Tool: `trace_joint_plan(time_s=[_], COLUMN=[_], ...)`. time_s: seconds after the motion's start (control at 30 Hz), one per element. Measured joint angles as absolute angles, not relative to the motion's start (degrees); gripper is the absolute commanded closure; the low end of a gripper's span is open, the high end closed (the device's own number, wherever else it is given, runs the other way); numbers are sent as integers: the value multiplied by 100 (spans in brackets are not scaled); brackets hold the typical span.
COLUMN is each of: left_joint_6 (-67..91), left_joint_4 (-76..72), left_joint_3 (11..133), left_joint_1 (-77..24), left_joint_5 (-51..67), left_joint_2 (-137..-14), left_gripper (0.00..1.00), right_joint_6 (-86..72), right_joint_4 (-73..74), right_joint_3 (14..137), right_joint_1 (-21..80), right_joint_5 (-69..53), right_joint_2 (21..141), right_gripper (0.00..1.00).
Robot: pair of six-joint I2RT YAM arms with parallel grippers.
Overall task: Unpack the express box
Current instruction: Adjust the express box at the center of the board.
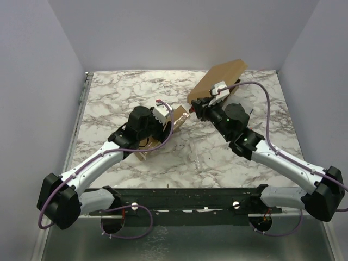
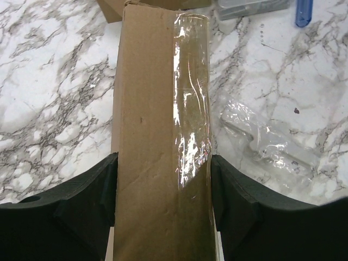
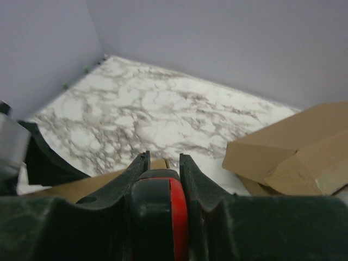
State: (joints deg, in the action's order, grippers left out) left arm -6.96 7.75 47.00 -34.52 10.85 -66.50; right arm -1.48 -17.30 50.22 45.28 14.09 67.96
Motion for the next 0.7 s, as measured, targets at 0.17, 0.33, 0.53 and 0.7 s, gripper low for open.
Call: trace_joint_plan(time_s=[0.17,0.33,0.53,0.7], left_joint_6=[-596,-421,390,1525], left_joint_4=[738,779,1066,1210], left_joint_3=[4700,4816,5328,5671], left_joint_1=[-3409,-3400,-3173,-2462], left_joint_5=[930,913,910,1452], left_joint_2=[-6663,-6775,-7185,-7561], left_gripper=[83,82,78,78], right_joint_6=[-355,-471,-823,-1293], right_joint_4=[-1214,-362,2040,4298], right_joint_3=[5942,6643,8001,8152], right_joint_1=[4571,4582,4324,3942], right_joint_5=[1544,2287,3055,2377], right_joint_2=[6517,6414,7590,8764], right_gripper=[98,97,95,87])
